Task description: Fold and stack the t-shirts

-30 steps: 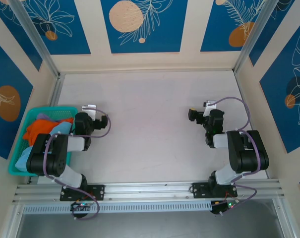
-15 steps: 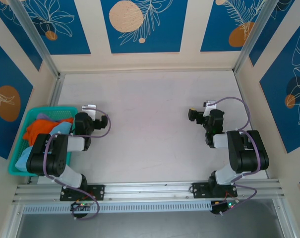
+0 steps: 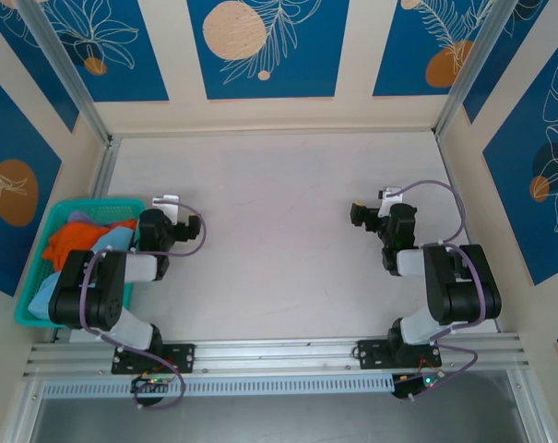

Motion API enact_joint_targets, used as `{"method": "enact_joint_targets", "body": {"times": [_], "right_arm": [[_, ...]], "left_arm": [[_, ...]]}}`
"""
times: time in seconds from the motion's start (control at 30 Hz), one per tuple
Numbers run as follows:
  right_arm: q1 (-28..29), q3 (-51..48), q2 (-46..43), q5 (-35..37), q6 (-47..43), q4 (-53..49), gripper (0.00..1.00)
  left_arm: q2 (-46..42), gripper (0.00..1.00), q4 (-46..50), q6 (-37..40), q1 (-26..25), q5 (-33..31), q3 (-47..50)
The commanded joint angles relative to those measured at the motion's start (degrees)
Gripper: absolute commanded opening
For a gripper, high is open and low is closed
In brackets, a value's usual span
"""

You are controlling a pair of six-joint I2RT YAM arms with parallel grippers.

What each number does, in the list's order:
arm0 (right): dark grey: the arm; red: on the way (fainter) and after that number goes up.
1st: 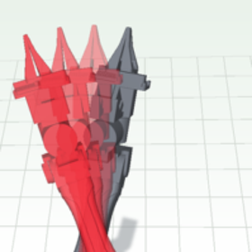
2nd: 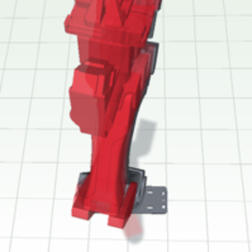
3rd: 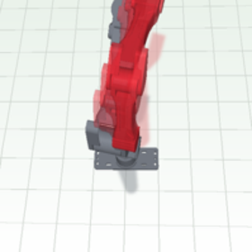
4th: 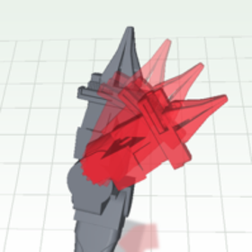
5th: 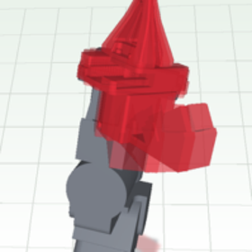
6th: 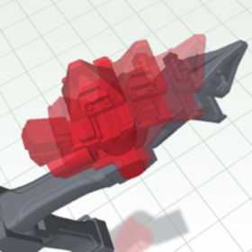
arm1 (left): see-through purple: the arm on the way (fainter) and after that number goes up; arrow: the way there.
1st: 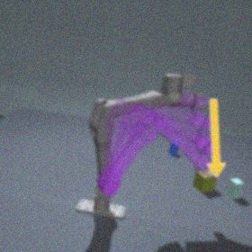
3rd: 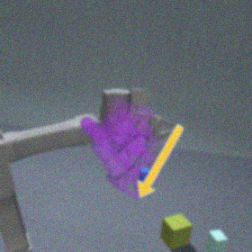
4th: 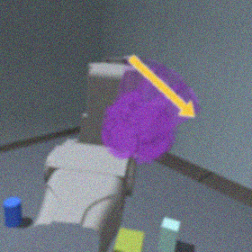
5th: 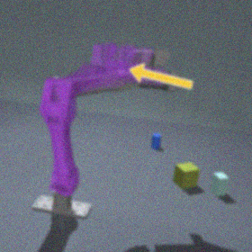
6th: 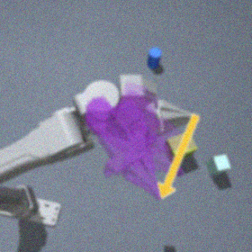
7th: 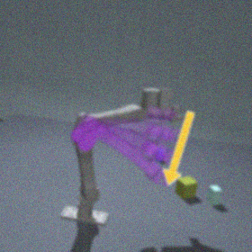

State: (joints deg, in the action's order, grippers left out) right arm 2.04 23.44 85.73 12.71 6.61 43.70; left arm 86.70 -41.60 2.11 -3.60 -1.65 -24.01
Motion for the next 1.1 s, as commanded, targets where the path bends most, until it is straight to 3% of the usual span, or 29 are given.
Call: {"method": "enact_joint_targets", "body": {"times": [0.0,0.17,0.27,0.3,0.37,0.43,0.53,0.63,0.7,0.83,0.97,1.07], "right_arm": [[2.5,5.7,-7.6,6.2,-0.7,-12.5,0.99],[3.9,10.2,-19.6,9.0,4.8,-25.3,0.99],[4.0,15.5,-25.2,13.1,13.3,-38.8,0.99],[3.5,19.3,-26.3,14.4,19.2,-47.1,0.99],[1.6,26.7,-26.9,10.8,24.7,-61.4,0.99],[-0.1,31.9,-26.2,6.2,26.3,-70.4,0.99],[-3.2,34.5,-25.6,-0.9,32.0,-74.3,0.99],[-2.3,36.6,-24.7,-6.1,34.5,-76.7,0.99],[1.8,37.7,-23.6,-8.8,35.2,-77.4,0.94],[16.3,42.9,-16.7,-11.1,31.4,-84.2,0.87],[32.1,46.9,-8.6,-8.3,26.0,-91.9,0.82],[38.7,46.5,-7.1,-6.0,24.7,-92.8,0.82]], "left_arm": [[-6.1,1.00,7.9,1.0,-0.1,0.7,-3.6],[-18.0,1.00,13.4,-2.5,-0.6,-3.8,-7.4],[-19.6,1.00,36.7,-11.0,-0.2,-15.6,-22.5],[-18.3,1.00,44.1,-12.7,0.6,-15.5,-28.4],[-17.0,1.00,49.6,-12.2,1.4,-11.9,-35.3],[-20.1,1.00,47.4,-18.6,1.9,-16.4,-34.9],[-21.2,1.00,54.8,-32.6,7.2,-17.7,-37.5],[-20.6,1.00,62.6,-36.6,8.5,-19.2,-39.2],[-20.3,1.00,70.8,-40.5,8.5,-23.1,-40.2],[-18.5,0.99,95.6,-52.0,9.2,-29.9,-43.1],[-17.4,0.98,101.8,-50.8,12.6,-27.1,-42.0],[-16.5,0.96,100.0,-48.5,17.0,-20.1,-39.8]]}}
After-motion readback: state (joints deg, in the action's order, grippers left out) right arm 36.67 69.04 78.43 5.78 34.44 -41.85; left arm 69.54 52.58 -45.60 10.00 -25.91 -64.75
